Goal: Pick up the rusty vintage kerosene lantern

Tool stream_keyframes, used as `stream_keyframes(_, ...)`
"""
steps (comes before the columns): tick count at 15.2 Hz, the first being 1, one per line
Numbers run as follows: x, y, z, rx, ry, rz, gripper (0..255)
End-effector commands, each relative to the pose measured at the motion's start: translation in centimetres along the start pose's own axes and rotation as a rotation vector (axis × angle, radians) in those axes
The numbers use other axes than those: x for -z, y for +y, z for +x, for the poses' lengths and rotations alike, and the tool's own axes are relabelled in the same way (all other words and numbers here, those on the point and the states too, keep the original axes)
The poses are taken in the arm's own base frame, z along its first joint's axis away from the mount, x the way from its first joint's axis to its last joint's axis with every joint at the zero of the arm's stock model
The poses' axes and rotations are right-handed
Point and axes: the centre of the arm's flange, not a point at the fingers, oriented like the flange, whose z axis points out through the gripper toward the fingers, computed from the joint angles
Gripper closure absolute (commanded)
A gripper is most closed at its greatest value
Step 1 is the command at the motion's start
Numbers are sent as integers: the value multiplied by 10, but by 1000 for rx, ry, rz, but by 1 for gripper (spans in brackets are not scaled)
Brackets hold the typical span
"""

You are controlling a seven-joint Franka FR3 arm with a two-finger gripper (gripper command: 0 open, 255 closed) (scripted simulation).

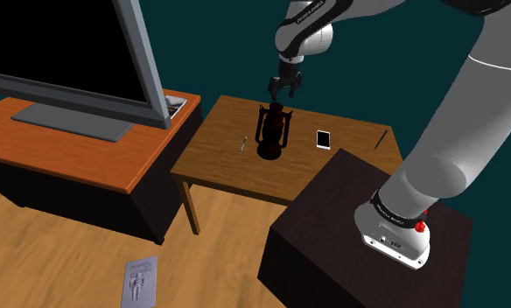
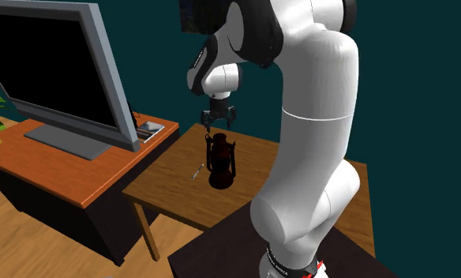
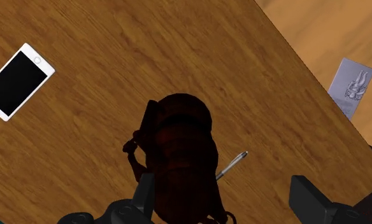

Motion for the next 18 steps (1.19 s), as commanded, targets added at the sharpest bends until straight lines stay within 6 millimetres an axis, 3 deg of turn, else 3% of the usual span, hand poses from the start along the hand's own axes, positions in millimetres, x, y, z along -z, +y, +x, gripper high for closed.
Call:
stream_keyframes(1, -21, 7, 18, -6, -2, -7, 0)
stream_keyframes(4, -49, 20, 42, -15, -6, -17, 0)
stream_keyframes(12, -91, 22, 43, -16, -6, -18, 0)
stream_keyframes(14, -91, 22, 43, -16, -6, -18, 0)
stream_keyframes(15, -91, 22, 43, -16, -6, -18, 255)
stream_keyframes(18, -91, 22, 43, -16, -6, -18, 255)
